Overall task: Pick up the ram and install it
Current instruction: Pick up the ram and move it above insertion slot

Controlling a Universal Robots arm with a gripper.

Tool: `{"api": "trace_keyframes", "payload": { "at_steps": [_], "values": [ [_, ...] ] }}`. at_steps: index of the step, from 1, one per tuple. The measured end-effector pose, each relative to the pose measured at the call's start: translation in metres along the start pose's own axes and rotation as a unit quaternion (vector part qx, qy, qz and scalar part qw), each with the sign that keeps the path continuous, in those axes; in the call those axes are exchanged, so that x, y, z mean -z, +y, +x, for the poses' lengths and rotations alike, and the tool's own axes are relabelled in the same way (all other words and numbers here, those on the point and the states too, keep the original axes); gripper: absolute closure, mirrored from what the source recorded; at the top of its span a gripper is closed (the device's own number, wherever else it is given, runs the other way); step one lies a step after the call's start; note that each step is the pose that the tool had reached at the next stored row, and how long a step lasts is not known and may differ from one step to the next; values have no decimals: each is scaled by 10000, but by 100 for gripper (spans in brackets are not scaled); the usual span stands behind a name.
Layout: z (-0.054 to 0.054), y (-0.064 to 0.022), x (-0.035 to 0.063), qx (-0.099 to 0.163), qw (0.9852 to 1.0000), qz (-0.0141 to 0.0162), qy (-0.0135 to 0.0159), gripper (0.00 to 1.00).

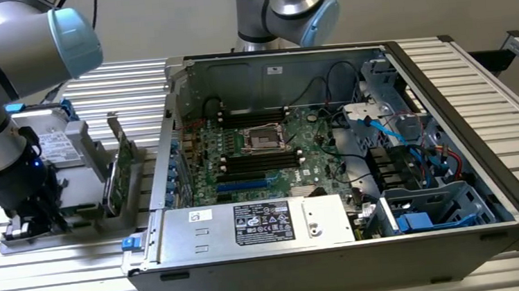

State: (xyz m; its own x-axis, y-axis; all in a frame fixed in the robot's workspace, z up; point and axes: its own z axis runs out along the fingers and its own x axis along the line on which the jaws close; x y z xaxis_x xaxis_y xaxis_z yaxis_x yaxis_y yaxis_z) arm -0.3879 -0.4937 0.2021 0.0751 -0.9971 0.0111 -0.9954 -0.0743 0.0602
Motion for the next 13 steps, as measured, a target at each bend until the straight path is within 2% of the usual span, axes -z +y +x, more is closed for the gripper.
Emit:
{"api": "trace_keyframes", "payload": {
  "at_steps": [13],
  "values": [
    [2, 9, 185, -1, 10000, 0, 0, 87]
  ]
}}
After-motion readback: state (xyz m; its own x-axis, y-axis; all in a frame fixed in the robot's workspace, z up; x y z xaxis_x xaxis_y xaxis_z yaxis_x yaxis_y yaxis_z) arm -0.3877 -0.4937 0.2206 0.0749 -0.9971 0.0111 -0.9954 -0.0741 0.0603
